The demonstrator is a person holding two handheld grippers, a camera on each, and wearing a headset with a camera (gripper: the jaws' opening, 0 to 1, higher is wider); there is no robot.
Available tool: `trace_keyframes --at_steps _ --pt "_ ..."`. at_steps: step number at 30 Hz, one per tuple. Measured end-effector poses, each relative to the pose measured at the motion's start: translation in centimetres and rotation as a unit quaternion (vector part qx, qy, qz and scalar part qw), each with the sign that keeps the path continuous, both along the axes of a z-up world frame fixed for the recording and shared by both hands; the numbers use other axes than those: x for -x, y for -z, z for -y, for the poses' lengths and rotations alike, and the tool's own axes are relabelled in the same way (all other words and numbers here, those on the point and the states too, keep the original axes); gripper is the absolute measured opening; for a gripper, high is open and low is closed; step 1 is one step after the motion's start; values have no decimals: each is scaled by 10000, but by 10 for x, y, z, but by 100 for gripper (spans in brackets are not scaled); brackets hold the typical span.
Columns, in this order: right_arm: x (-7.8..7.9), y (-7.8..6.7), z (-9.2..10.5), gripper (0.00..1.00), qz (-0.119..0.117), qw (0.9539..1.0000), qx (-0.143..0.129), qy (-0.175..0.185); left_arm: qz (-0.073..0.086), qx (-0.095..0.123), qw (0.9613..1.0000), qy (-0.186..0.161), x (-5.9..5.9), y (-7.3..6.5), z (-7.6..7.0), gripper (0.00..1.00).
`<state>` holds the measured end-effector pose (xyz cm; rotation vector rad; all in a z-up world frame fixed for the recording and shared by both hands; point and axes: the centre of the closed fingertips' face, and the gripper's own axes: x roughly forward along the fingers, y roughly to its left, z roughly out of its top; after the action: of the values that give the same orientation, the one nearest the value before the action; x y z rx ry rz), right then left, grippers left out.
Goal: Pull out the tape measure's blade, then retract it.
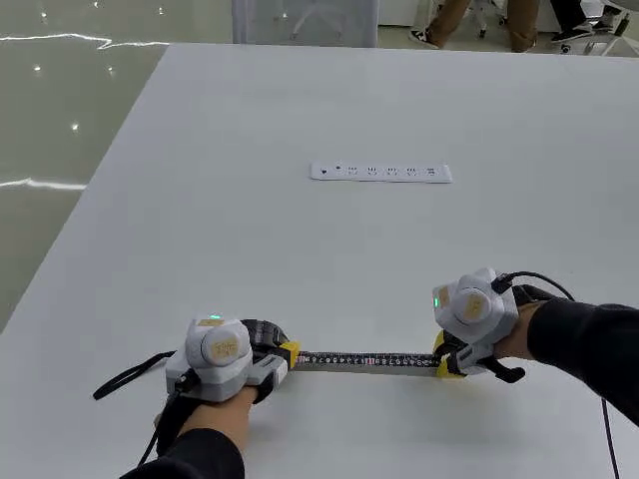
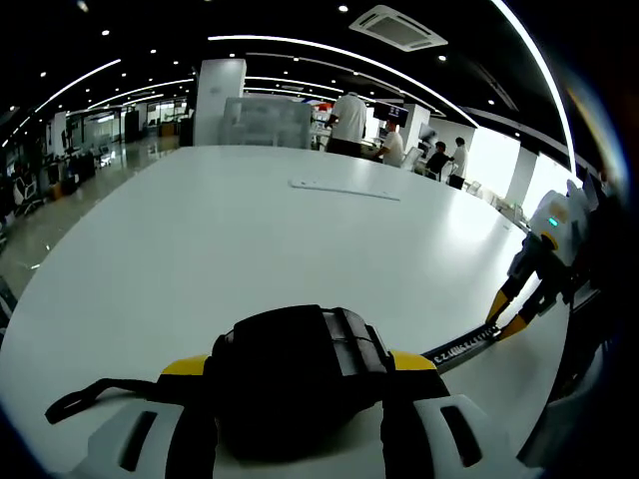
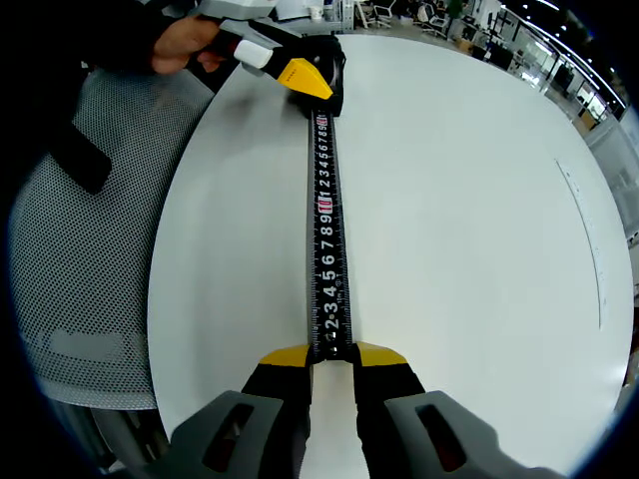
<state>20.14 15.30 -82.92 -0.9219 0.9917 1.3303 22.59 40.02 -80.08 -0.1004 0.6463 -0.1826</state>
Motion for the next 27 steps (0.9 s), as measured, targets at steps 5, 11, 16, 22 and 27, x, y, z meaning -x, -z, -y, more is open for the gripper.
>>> trace_keyframes --at_steps 5,11,16,22,27 --pt "0 0 -3 12 -6 10000 -7 6 -7 11 10000 4 0 0 0 63" --pt "0 0 -8 12 -4 10000 -18 9 -8 24 10000 6 0 0 0 63" --pt "0 0 -12 12 9 10000 -71 -8 -25 72 10000 49 1 0 0 62" --pt "-1 -1 -14 12 1 9999 -106 -14 -47 122 9999 52 1 0 0 62" --pt "-2 -1 -17 12 0 9999 -127 -11 -50 169 9998 55 1 -1 0 62"
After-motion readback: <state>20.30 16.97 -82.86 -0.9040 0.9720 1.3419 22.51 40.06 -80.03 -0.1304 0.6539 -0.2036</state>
